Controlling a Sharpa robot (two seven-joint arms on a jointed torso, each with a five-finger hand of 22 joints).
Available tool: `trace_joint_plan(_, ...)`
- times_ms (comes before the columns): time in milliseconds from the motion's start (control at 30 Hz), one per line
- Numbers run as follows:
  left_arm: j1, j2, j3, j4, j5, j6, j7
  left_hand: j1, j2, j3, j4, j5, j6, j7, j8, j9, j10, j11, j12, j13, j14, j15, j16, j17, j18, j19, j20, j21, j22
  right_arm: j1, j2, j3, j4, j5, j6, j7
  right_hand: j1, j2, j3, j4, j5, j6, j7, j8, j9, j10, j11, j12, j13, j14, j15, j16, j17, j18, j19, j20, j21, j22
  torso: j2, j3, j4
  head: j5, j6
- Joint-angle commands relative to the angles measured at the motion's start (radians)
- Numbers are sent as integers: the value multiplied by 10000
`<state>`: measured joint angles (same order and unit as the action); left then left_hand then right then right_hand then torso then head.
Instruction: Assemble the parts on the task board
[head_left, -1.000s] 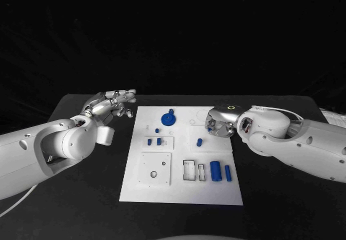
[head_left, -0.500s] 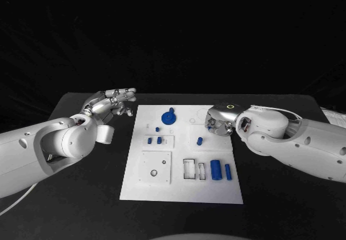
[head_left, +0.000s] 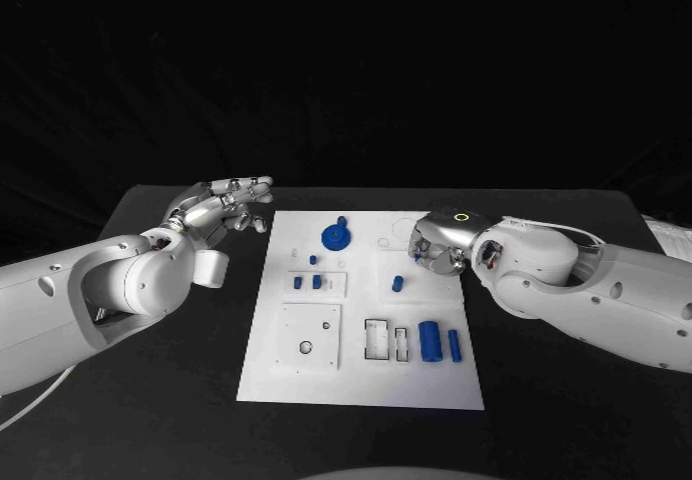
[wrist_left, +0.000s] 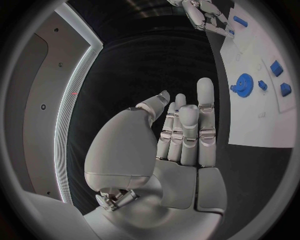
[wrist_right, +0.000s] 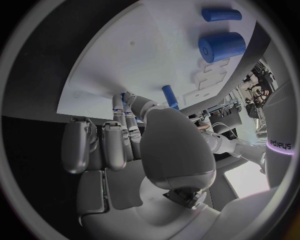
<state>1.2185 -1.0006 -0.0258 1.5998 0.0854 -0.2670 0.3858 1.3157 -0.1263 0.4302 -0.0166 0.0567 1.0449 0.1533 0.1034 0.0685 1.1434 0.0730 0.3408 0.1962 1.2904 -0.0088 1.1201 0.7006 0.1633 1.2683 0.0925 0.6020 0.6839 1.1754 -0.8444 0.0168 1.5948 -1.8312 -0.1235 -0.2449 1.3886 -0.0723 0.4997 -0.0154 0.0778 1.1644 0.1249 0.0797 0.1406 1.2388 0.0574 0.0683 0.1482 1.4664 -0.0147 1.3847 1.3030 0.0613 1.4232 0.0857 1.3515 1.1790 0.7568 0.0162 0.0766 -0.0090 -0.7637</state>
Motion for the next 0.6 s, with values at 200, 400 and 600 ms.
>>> trace_joint_plan(200,2,-3,3,15,33,46,11,28,78,-5,-51,-28,-48,-1,-18,-14,-67,3,17,22,-60,14,-32,-30,185,88,-5,-56,-11,-8,-11,9,120,-180,-781,4,-64,19,29,7,34,84,4,4,-3,62,22,4,0,553,-74,70,9,169,26,-63,38,18,3,5,-11,15,6)
trace_joint_plan(400,2,0,3,-1,33,59,-11,28,78,-5,-51,-28,-48,-1,-18,-14,-67,3,17,22,-60,14,-32,-30,185,88,-5,-56,-11,-8,-98,16,227,-187,-849,-20,-77,20,31,10,33,87,4,3,-2,67,22,3,-1,554,-73,75,16,167,29,-64,43,26,3,6,-13,13,-2)
trace_joint_plan(600,2,-2,3,-30,33,64,-32,16,78,-20,-52,-29,-70,14,-26,-16,-129,20,43,32,-67,25,-32,-45,182,93,1,-68,-17,-8,-270,39,497,-143,-877,-38,-91,22,34,14,31,90,3,3,0,72,22,2,-3,555,-73,77,18,165,33,-64,48,34,4,9,-16,11,-9)
